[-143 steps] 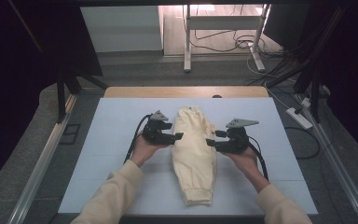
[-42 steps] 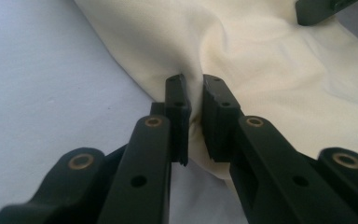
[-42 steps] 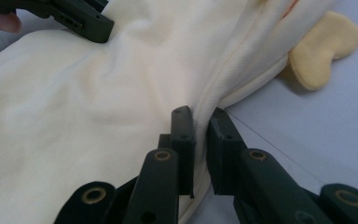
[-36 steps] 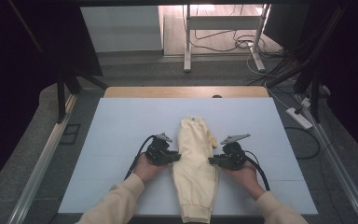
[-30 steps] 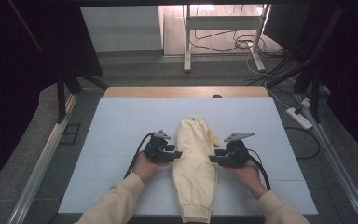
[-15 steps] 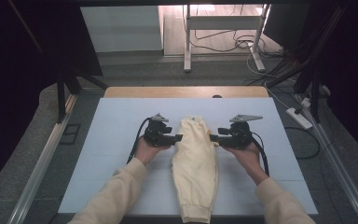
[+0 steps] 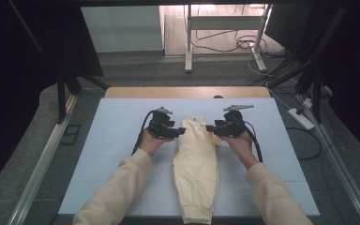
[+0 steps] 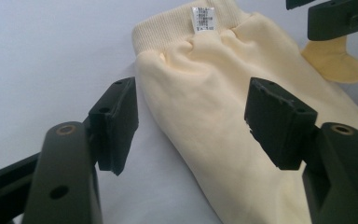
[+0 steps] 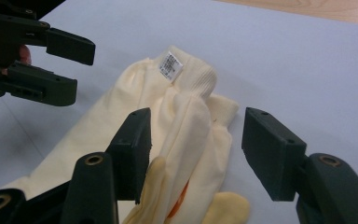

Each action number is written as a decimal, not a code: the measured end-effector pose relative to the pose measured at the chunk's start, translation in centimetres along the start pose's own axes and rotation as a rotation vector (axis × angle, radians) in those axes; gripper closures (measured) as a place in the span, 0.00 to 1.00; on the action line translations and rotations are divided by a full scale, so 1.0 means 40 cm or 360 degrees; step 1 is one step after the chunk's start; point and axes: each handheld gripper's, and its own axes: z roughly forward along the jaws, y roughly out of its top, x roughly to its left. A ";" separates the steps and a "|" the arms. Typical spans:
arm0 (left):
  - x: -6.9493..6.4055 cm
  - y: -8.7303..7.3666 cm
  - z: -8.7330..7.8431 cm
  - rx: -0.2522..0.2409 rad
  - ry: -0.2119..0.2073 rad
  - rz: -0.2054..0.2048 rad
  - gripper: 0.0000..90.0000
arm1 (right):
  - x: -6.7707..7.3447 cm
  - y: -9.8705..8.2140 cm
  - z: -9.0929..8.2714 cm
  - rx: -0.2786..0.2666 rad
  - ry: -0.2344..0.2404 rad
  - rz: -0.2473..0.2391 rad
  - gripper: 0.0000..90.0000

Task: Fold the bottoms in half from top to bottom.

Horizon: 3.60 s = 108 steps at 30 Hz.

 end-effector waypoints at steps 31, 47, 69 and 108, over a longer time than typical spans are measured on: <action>0.039 -0.003 0.095 0.0098 -0.0012 -0.0072 0.40 | -0.046 -0.017 0.107 0.0160 -0.0036 0.0049 0.48; 0.043 -0.012 0.118 0.0149 -0.0049 -0.0086 0.40 | -0.052 -0.031 0.130 0.0189 0.0009 0.0058 0.53; 0.032 -0.014 0.116 0.0194 -0.0193 -0.0027 0.88 | -0.048 -0.035 0.126 0.0207 0.0102 0.0040 0.80; 0.027 0.036 0.040 0.0004 -0.0198 0.0057 0.92 | -0.027 0.011 0.063 -0.0049 0.0123 -0.0055 0.82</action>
